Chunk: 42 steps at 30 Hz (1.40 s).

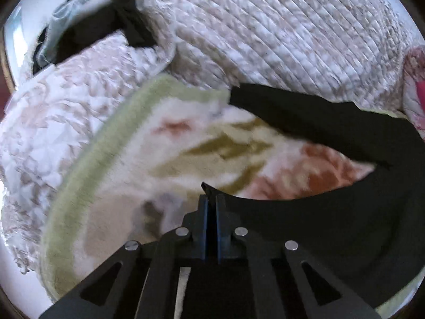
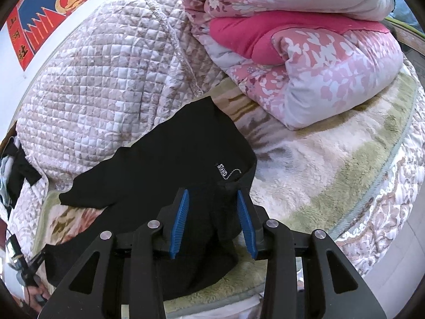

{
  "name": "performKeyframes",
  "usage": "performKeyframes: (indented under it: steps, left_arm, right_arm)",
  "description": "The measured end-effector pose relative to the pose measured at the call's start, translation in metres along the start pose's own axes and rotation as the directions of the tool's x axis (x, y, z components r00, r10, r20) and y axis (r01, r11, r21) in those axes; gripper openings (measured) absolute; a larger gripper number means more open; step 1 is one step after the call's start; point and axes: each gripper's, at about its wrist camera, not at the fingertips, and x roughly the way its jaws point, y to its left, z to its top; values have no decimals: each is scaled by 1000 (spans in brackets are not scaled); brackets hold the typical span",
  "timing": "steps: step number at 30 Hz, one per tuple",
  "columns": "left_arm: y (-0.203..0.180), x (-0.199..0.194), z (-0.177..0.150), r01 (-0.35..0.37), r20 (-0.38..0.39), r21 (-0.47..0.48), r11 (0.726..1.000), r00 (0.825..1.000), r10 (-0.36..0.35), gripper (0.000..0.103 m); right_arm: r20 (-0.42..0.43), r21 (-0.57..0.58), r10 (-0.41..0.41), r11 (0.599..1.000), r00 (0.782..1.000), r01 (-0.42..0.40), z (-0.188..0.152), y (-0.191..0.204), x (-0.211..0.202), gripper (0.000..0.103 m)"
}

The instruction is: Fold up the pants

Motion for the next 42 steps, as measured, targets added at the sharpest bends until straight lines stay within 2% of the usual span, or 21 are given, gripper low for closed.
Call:
performKeyframes:
  steps: [1,3,4,5,6,8,10,12,14,15,16,17,19,22,25,26,28,30,32,36,42]
  left_arm:
    - [3,4,1,7,-19,-17,1000,1000,-7,12]
    - [10,15,0,-80,-60,-32,996,995,78,11]
    - [15,14,-1,-109,-62,-48,993,992,106,11]
    - [21,10,-1,-108,-53,-82,991,993,104,11]
    - [27,3,-1,-99,-42,-123,987,995,94,11]
    - [34,-15,-1,-52,-15,-175,983,999,50,11]
    - [31,-36,-4,45,8,-208,977,999,-45,12]
    - [21,-56,-10,130,24,-202,971,991,-128,13]
    - [11,-68,-17,127,35,-171,977,992,-123,24]
    - [8,-69,-20,120,27,-164,979,993,-117,35]
    - [7,-68,-23,118,2,-172,978,993,-119,36]
    - [4,-67,-27,146,-23,-190,971,988,-154,36]
    - [-11,-66,-35,249,-65,-181,951,962,-264,36]
    - [-49,-71,-50,319,-85,-67,945,942,-324,37]
    - [-82,-62,-61,379,-136,-31,925,915,-380,37]
    - [-91,-54,-64,374,-155,-23,927,915,-373,37]
    - [-100,-37,-68,282,-220,3,959,936,-275,37]
    - [-100,-35,-66,282,-218,1,960,936,-275,37]
    - [-100,-39,-62,286,-223,-3,958,934,-280,37]
    - [-85,-52,-53,281,-166,-45,959,944,-285,37]
    - [-84,-48,-38,270,-156,-58,961,948,-276,37]
  right_arm:
    - [-6,-1,8,1000,1000,-8,0,0,1,38]
    - [-24,-6,18,1000,1000,-18,-1,1,5,38]
    - [-31,-10,19,1000,999,-19,-2,2,5,39]
    - [-46,-20,25,999,999,-26,-3,3,8,43]
    - [-61,-27,30,999,998,-32,-4,4,11,47]
    - [-87,-43,49,998,995,-53,-6,7,15,47]
    - [-107,-70,71,994,992,-78,-8,15,19,47]
    - [-134,-104,98,988,986,-113,-12,24,24,47]
    - [-176,-122,131,981,976,-154,-16,32,30,47]
    - [-203,-129,146,976,968,-174,-20,36,34,47]
    - [-216,-133,152,974,965,-183,-23,39,37,47]
    - [-232,-136,160,971,960,-195,-26,42,39,47]
    - [-257,-142,178,965,950,-219,-33,47,43,47]
    - [-295,-162,216,949,931,-272,-42,56,45,47]
    - [-333,-202,219,933,917,-297,-49,65,47,47]
    - [-346,-211,208,933,915,-292,-51,67,50,47]
    - [-410,-240,136,938,902,-250,-60,67,61,47]
    - [-442,-267,98,935,892,-235,-66,64,67,47]
    - [-426,-277,101,932,899,-236,-65,64,62,47]
    - [-378,-288,128,925,917,-248,-55,68,52,47]
    - [-366,-311,122,918,923,-244,-46,74,59,47]
